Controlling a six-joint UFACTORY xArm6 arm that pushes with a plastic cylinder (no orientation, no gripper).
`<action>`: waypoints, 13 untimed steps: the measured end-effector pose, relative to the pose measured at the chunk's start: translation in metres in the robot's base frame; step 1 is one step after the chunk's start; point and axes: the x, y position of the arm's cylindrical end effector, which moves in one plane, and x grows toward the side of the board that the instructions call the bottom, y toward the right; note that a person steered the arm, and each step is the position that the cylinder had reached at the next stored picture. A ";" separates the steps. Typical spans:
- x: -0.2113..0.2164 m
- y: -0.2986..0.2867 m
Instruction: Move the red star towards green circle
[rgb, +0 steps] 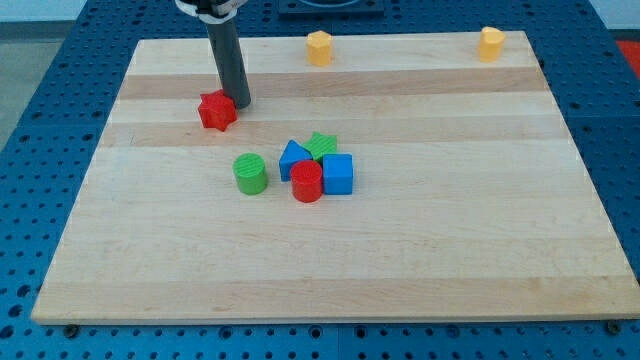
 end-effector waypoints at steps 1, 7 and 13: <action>-0.022 -0.006; 0.018 -0.068; 0.009 -0.027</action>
